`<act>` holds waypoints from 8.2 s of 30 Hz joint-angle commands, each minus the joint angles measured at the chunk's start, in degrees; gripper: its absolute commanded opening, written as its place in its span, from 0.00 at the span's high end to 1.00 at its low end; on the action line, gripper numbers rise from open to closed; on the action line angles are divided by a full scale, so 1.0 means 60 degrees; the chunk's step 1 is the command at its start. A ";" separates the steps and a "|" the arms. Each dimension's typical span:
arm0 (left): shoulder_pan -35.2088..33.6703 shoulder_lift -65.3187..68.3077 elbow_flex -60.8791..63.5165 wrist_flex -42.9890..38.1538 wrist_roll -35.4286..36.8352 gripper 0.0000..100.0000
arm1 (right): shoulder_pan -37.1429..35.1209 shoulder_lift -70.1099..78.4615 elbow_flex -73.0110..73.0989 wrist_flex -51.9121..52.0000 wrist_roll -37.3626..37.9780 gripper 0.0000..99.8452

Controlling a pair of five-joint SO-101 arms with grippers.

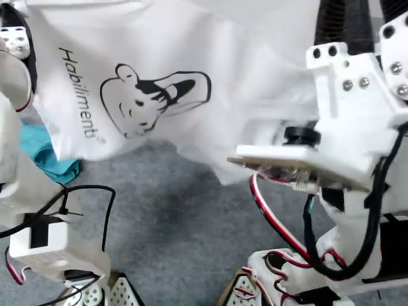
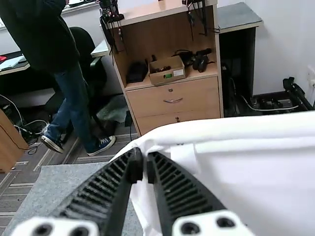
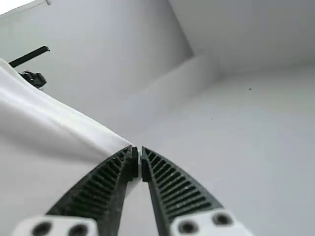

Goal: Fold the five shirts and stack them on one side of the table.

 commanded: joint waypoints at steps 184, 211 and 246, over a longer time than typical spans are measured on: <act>0.0527 0.1853 1.1810 -0.1788 -0.7355 0.98 | 0.0374 0.5473 0.2879 0.6330 -0.1348 1.00; 0.0220 0.2396 1.2952 -0.1363 -0.8000 0.98 | 0.0154 0.2293 0.8886 0.7370 -0.2579 1.00; 0.0249 0.2498 1.0652 -0.0879 -0.6491 0.96 | -0.0095 0.3070 0.7465 0.6154 -0.3473 0.88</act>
